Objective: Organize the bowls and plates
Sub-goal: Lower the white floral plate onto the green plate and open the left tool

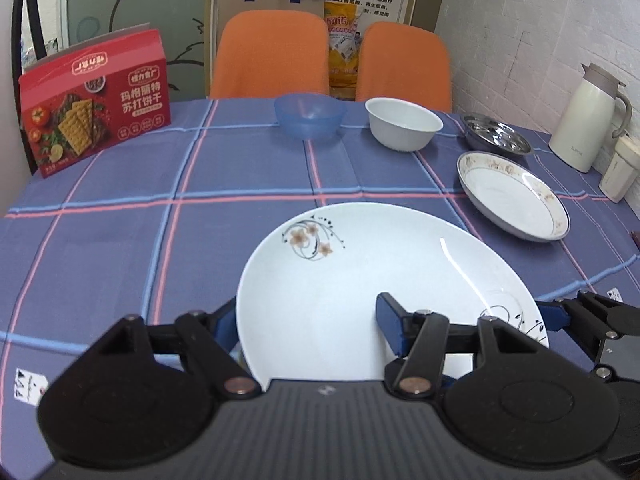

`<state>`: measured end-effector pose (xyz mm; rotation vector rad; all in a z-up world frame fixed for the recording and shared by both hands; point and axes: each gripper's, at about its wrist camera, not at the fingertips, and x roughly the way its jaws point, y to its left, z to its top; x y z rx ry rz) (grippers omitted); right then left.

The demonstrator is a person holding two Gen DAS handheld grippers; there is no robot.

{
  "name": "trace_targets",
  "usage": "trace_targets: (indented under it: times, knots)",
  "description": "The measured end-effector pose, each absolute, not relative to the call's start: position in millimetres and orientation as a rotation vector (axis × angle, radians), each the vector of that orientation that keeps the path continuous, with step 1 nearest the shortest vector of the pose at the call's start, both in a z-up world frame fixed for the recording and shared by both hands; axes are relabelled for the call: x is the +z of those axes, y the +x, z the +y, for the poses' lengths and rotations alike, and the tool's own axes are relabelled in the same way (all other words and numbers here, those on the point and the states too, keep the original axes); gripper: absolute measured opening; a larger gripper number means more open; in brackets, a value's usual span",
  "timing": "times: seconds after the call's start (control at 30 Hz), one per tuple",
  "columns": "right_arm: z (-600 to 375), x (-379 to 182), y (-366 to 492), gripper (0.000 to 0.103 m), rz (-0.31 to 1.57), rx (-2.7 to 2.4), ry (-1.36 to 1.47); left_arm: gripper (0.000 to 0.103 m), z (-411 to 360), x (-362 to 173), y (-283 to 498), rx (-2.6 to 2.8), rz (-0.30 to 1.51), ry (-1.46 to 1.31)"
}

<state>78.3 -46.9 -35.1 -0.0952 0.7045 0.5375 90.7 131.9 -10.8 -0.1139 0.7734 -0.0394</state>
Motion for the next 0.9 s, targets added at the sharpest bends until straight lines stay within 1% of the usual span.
trace_targets:
  times: [0.17,0.33,0.43,0.5,0.57,0.7,0.9]
  knots:
    - [-54.6,-48.1,61.2,0.091,0.737,0.523,-0.071,0.058,129.3,-22.2,73.2,-0.046,0.795,-0.135]
    - [-50.0,-52.0,50.6,0.091,0.707,0.519,-0.122,0.06,137.4,-30.3,73.3,-0.046,0.81,-0.181]
    - [-48.1,-54.0,49.8,0.091,0.695,0.531,-0.158,0.068,142.6,-33.2,73.8,-0.06,0.814,-0.214]
    - [-49.0,-54.4,50.7,0.091,0.696,0.536,-0.165,0.08,145.2,-28.6,70.2,-0.066,0.789,-0.213]
    - [-53.5,-54.3,53.4,0.089,0.702,0.533,-0.152,0.081,147.5,-17.3,62.9,-0.032,0.741,-0.185]
    - [-69.5,-51.8,56.8,0.089,0.692,0.497,-0.08,0.082,152.3,0.8,53.3,0.012,0.666,-0.137]
    - [-84.5,-48.6,61.1,0.089,0.682,0.471,-0.01,0.083,146.2,-1.6,67.3,0.024,0.696,-0.14]
